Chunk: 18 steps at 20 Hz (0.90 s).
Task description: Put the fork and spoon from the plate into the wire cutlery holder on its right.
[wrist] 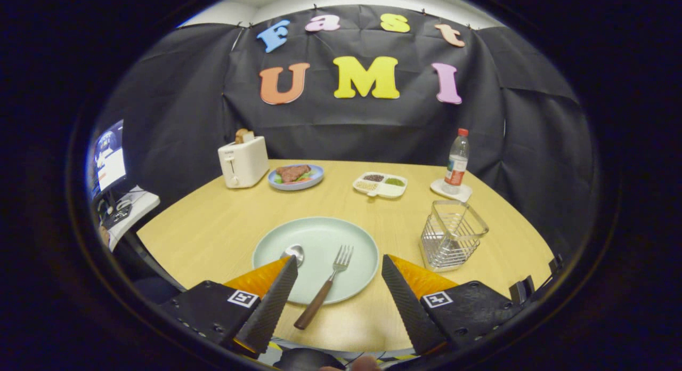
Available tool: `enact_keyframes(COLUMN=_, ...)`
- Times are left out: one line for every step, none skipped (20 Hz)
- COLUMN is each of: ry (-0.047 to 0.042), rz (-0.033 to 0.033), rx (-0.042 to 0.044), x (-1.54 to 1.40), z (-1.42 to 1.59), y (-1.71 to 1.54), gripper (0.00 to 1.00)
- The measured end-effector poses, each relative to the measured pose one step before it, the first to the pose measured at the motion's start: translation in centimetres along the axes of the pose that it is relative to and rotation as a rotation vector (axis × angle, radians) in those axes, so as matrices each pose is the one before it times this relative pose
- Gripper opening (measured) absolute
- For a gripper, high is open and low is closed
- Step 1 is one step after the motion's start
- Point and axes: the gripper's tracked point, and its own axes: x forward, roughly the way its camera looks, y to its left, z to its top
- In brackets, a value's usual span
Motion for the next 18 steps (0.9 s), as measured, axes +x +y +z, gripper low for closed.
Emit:
enact_keyframes(ry=0.03096, rz=-0.00348, rx=-0.00236, x=0.703, z=-0.344, y=-0.095, gripper=0.95)
enact_keyframes(ry=0.04944, rz=0.00373, rx=-0.00082, x=0.897, z=-0.416, y=0.073, gripper=0.96)
enact_keyframes(ry=0.04873, rz=0.00483, rx=0.00394, x=0.520, z=-0.506, y=0.183, gripper=0.95)
enact_keyframes(ry=0.05316, rz=0.00372, rx=0.00720, x=0.638, z=-0.461, y=0.266, gripper=0.95)
enact_keyframes(ry=0.03706, rz=0.00111, rx=-0.00279, x=0.181, z=-0.374, y=0.402, gripper=0.95)
enact_keyframes(ry=0.02321, rz=-0.00680, rx=-0.00855, x=0.250, z=-0.227, y=0.103, gripper=0.96)
enact_keyframes(ry=0.02639, rz=0.00195, rx=-0.00887, x=0.445, z=-0.337, y=0.275, gripper=0.96)
enact_keyframes(ry=0.02396, rz=0.00214, rx=0.00357, x=0.217, z=-0.267, y=0.175, gripper=0.93)
enact_keyframes(ry=0.02585, rz=-0.00048, rx=0.01040, x=0.333, z=-0.292, y=0.100, gripper=0.89)
enact_keyframes(ry=0.01922, rz=-0.00016, rx=0.01476, x=0.283, z=-0.207, y=0.218, gripper=0.85)
enact_keyframes(ry=0.00707, rz=-0.00896, rx=0.00693, x=0.330, z=-0.040, y=-0.045, gripper=0.81)
enact_keyframes(ry=0.01320, rz=-0.01263, rx=0.00118, x=0.186, z=-0.021, y=-0.119, gripper=0.73)
enact_keyframes(ry=0.01553, rz=-0.00911, rx=0.00600, x=0.149, z=-0.231, y=-0.036, gripper=0.64)
enact_keyframes(ry=0.01998, rz=0.00588, rx=0.01050, x=0.130, z=-0.255, y=0.210, gripper=0.56)
enact_keyframes(ry=0.01295, rz=0.00303, rx=0.00804, x=0.129, z=-0.095, y=0.102, gripper=0.48)
enact_keyframes(ry=0.01778, rz=0.00074, rx=0.00599, x=0.187, z=-0.286, y=0.004, gripper=0.40)
enact_keyframes(ry=0.00910, rz=-0.00211, rx=0.01065, x=0.084, z=-0.064, y=-0.035, gripper=0.31)
enact_keyframes(ry=0.01537, rz=0.00431, rx=0.00606, x=-0.152, z=-0.390, y=0.180, gripper=0.22)
